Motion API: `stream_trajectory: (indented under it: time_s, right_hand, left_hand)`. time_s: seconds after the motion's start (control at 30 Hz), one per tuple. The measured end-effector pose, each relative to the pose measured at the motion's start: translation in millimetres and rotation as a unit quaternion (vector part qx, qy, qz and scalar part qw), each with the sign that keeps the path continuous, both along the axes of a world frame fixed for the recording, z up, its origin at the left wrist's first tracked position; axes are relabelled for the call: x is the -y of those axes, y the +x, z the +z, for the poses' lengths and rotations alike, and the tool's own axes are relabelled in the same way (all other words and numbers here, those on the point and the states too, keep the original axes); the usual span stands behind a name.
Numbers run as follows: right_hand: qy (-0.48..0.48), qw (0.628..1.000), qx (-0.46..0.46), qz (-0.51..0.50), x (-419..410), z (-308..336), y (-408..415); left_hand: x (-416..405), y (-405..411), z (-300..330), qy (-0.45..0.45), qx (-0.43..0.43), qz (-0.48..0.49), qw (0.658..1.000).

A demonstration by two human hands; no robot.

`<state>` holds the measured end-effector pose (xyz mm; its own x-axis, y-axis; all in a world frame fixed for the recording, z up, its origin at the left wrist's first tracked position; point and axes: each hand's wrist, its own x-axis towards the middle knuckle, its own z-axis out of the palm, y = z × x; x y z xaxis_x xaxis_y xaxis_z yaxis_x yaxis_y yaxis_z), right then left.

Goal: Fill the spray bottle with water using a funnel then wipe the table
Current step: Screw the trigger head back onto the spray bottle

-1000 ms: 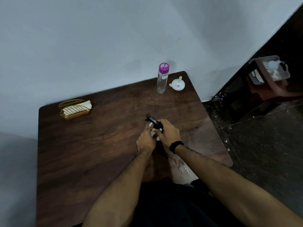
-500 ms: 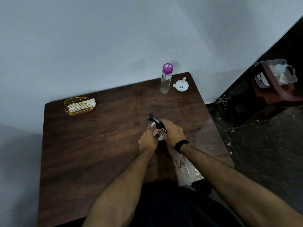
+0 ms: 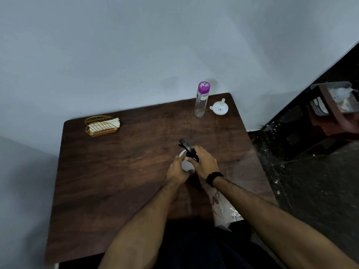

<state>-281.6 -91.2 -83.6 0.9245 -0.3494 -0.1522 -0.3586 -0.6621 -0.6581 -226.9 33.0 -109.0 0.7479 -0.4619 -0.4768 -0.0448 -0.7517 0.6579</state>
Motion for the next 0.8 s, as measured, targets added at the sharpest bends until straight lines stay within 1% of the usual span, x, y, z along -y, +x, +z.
stream_trajectory:
  time_s: [0.07, 0.13, 0.23, 0.4, 0.53, 0.63, 0.73, 0.8]
  right_hand:
    - [0.01, 1.0, 0.007, 0.0, 2.2, -0.6, -2.3]
    - [0.029, 0.999, 0.019, -0.023, 3.3, -0.3, -2.7]
    - [0.063, 0.996, 0.038, -0.048, 2.1, 6.9, 4.0]
    - [0.097, 0.994, 0.041, -0.041, -6.3, 18.3, 19.4]
    - [0.17, 0.981, 0.062, -0.07, -15.8, 15.0, 30.3]
    - [0.216, 0.973, 0.022, -0.074, -20.2, 14.5, 37.6]
    - [0.244, 0.968, -0.047, -0.035, -23.0, 7.3, 42.1]
    - [0.265, 0.961, -0.083, -0.007, -26.0, 1.4, 42.2]
  left_hand:
    - [-2.4, -1.3, -2.6, -0.006, -0.011, 0.006, 1.0]
    - [-1.2, -3.6, -1.7, -0.007, -0.027, 0.027, 0.999]
    - [-3.6, -7.8, 5.3, -0.025, -0.018, 0.034, 0.999]
    - [-19.4, -16.3, 15.5, -0.059, 0.007, 0.067, 0.996]
    - [-24.5, -18.2, 20.8, -0.065, 0.006, 0.087, 0.994]
    - [-28.2, -25.8, 24.4, -0.074, -0.016, 0.116, 0.99]
    - [-32.7, -32.3, 21.8, -0.089, -0.03, 0.142, 0.985]
    - [-37.2, -37.5, 22.9, -0.114, -0.073, 0.162, 0.977]
